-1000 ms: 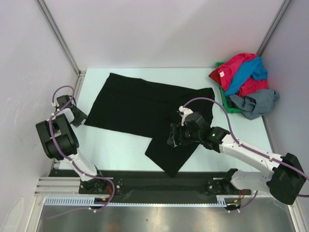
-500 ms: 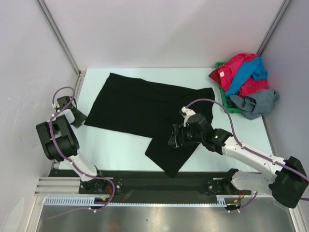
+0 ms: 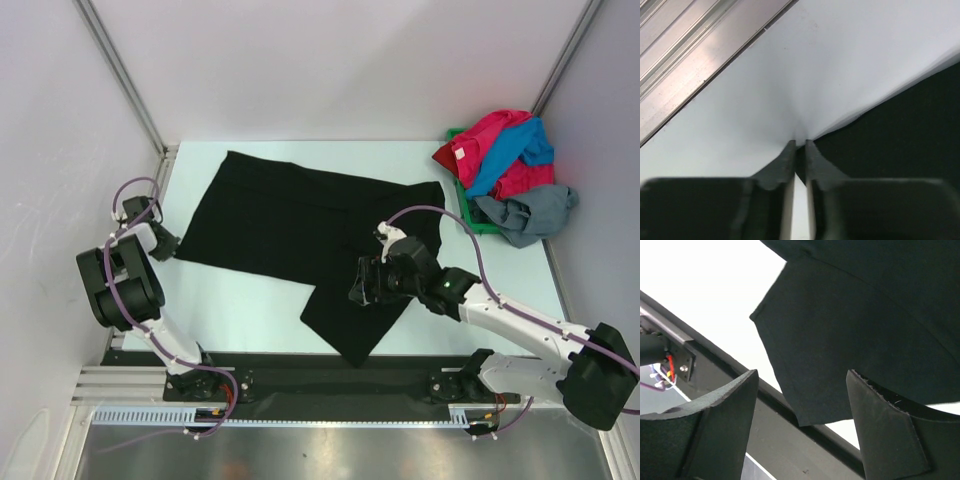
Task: Fold and stack the t-shirts
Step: Fold the tshirt
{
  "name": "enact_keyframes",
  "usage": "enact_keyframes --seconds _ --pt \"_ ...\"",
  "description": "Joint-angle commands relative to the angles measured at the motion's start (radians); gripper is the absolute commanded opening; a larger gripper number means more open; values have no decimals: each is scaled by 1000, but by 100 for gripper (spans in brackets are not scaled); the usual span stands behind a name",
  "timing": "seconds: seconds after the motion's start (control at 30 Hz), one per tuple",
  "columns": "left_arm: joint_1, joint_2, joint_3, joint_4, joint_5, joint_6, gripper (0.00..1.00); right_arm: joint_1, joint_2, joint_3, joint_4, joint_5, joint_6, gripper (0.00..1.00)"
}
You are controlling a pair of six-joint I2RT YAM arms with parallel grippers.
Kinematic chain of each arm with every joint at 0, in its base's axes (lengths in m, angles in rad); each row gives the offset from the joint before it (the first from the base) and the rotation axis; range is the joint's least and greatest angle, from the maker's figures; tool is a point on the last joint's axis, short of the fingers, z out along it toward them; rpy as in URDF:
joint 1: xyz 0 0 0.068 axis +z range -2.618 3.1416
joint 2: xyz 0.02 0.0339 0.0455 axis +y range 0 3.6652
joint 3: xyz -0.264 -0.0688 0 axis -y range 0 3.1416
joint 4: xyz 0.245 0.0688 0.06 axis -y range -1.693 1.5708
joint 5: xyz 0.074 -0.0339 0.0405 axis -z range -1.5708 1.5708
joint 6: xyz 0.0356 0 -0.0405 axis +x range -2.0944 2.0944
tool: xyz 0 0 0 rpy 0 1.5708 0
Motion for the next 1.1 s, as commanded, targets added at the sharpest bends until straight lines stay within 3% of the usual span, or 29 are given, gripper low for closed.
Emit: enact_keyframes --seconds 0.0,0.1,0.43,0.57,0.6,1.07 --pt "-15 40 -12 -45 19 7 13 -5 17 -17 -25 49 52 77" --pt "-17 18 -14 -43 42 21 0 -9 27 -71 -59 80 121 78" --pt "-38 -124 -59 -18 75 56 0 -75 -84 -255 -36 74 276 75" --pt "-43 -127 -40 -61 -8 61 46 -81 -113 -232 -50 78 264 75" --pt "-41 -126 -37 -75 -20 64 49 -81 -120 -226 -48 78 258 75" --pt "-70 -52 17 -112 -80 46 50 -111 -76 -164 13 28 120 75"
